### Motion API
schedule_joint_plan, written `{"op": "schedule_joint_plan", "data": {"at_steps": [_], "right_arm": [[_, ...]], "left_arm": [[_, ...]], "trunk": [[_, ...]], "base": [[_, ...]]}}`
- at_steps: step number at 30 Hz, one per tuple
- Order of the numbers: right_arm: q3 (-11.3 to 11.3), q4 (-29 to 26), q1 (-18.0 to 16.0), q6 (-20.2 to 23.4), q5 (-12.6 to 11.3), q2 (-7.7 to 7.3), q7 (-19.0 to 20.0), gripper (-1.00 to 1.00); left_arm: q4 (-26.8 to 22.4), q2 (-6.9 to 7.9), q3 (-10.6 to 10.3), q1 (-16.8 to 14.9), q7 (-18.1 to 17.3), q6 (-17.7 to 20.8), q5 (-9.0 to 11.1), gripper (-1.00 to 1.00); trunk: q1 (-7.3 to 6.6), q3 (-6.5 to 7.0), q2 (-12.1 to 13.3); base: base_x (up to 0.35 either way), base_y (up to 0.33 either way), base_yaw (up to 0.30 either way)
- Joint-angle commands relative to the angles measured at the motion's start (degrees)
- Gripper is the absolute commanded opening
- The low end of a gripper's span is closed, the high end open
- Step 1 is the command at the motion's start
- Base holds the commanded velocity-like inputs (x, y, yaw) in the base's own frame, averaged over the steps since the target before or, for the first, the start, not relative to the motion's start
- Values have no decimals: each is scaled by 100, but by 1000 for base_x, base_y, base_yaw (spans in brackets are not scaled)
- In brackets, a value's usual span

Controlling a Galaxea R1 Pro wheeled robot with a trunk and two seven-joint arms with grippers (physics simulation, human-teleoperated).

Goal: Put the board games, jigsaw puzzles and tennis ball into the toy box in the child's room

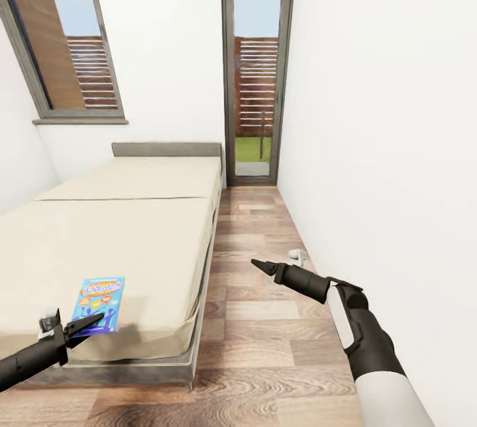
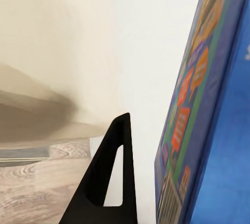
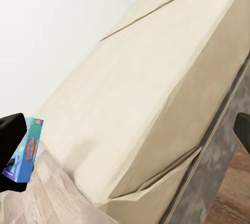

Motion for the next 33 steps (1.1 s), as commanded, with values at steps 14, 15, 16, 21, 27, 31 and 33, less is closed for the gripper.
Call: {"op": "schedule_joint_plan", "data": {"at_steps": [14,15,16,21,27,31,33], "right_arm": [[-22,13,-4,74,-17,20,-3,100],[-23,13,-4,61,-17,19,2,100],[-22,13,-4,55,-17,20,4,100],[-23,13,-4,45,-17,14,3,100],[-24,13,-4,38,-17,13,2,100],[-24,13,-4,37,-17,20,-1,100],[-24,13,-4,37,-17,21,-2,100]], "left_arm": [[-67,436,4,2,-764,274,-41,-100],[-67,444,-12,2,-768,280,-43,-100],[-67,447,-19,2,-770,283,-45,-100],[-67,476,-30,2,-778,315,-47,-100],[-74,483,-31,2,-806,354,-48,-100],[-75,486,-31,2,-808,357,-53,-100],[-75,486,-31,2,-808,357,-55,-100]], "trunk": [[-265,210,480],[-287,228,521],[-309,246,561],[-419,336,761],[-551,443,1002],[-639,515,1162],[-682,551,1243]], "base": [[0,0,0],[0,0,0],[0,0,0],[0,0,0],[0,0,99],[0,0,263],[0,0,283]]}}
